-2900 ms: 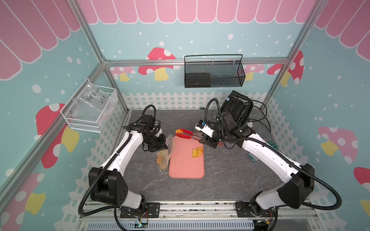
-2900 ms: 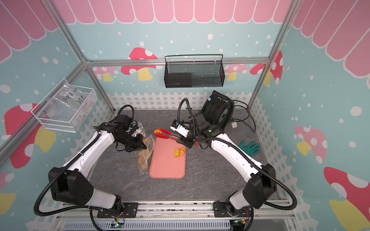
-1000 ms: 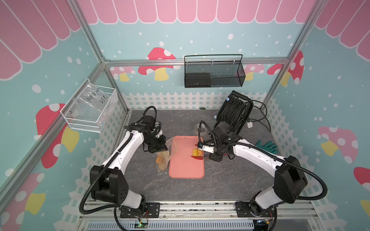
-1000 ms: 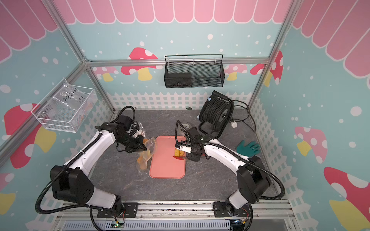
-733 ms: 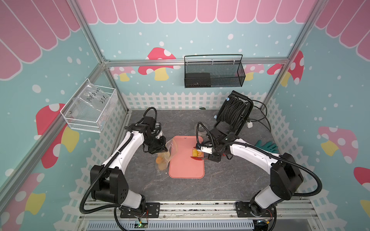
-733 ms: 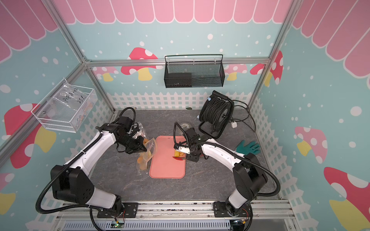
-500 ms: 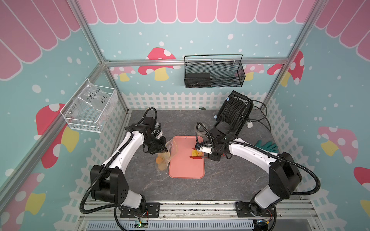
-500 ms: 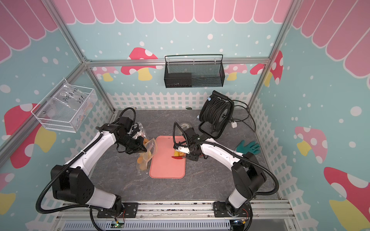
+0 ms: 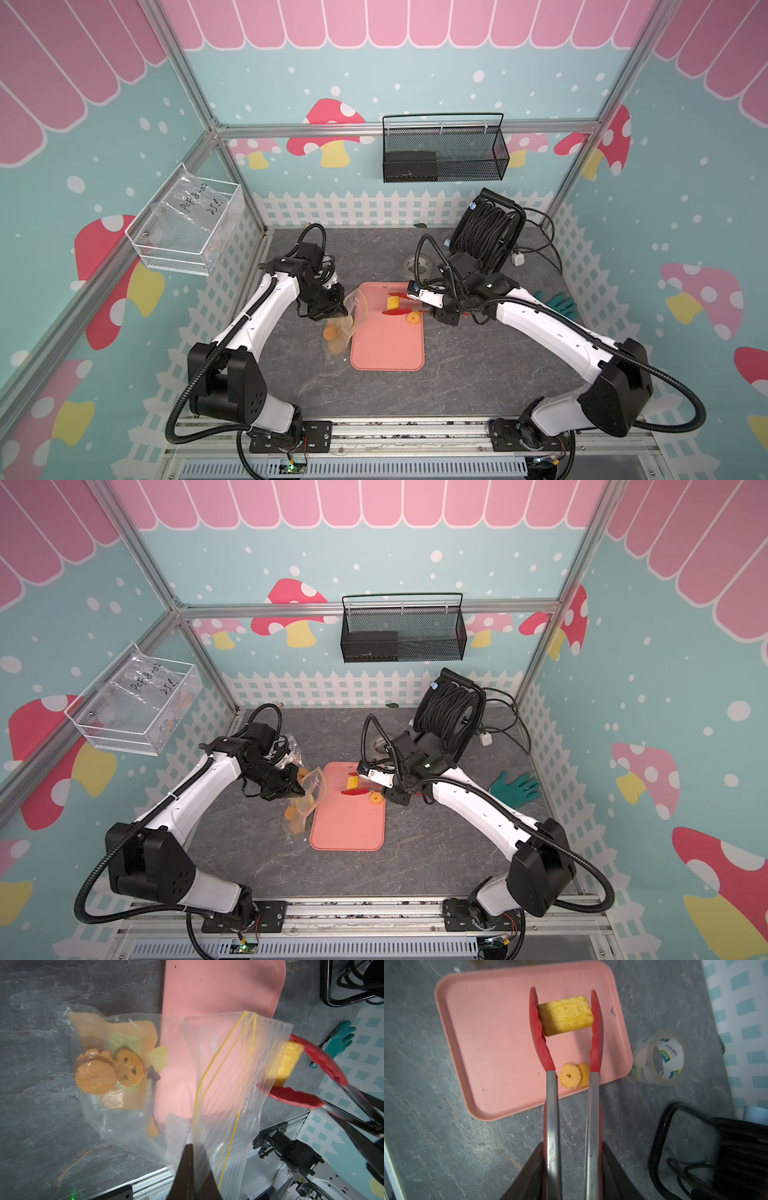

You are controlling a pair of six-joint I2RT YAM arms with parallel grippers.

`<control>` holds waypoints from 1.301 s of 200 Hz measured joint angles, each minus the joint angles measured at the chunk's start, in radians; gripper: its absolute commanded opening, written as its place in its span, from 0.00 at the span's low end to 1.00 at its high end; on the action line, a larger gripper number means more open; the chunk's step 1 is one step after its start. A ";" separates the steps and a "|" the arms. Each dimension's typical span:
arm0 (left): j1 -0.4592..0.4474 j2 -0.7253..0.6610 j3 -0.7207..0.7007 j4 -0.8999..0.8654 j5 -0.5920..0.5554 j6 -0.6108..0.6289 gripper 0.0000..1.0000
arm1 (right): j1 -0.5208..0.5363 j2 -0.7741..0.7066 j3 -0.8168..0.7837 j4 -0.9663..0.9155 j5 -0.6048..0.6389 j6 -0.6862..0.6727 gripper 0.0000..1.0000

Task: Put the cookies into a resealable bag to prevent moisture
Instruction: Pick up the cookie from the tray, then place the cookie in the ziploc bag, then pick up the cookie from the tray.

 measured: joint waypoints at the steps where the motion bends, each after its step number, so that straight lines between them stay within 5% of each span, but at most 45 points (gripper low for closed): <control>1: 0.000 0.000 0.000 0.000 0.000 0.000 0.00 | 0.000 -0.004 0.002 0.002 -0.007 0.002 0.41; 67: 0.000 0.000 0.012 -0.010 -0.001 0.003 0.00 | 0.042 0.009 0.037 0.127 -0.240 0.072 0.41; 128: 0.000 0.000 0.025 -0.025 0.000 0.009 0.00 | 0.079 0.138 0.054 0.135 -0.265 0.066 0.63; 194: 0.001 0.000 0.041 -0.045 -0.002 0.014 0.00 | 0.030 0.003 0.047 0.114 -0.198 0.066 0.64; 231: 0.001 0.000 0.043 -0.047 -0.002 0.014 0.00 | -0.040 -0.165 -0.051 0.004 -0.022 0.041 0.64; 260: 0.001 0.000 0.045 -0.049 -0.002 0.014 0.00 | -0.041 -0.161 -0.152 -0.083 0.069 0.022 0.62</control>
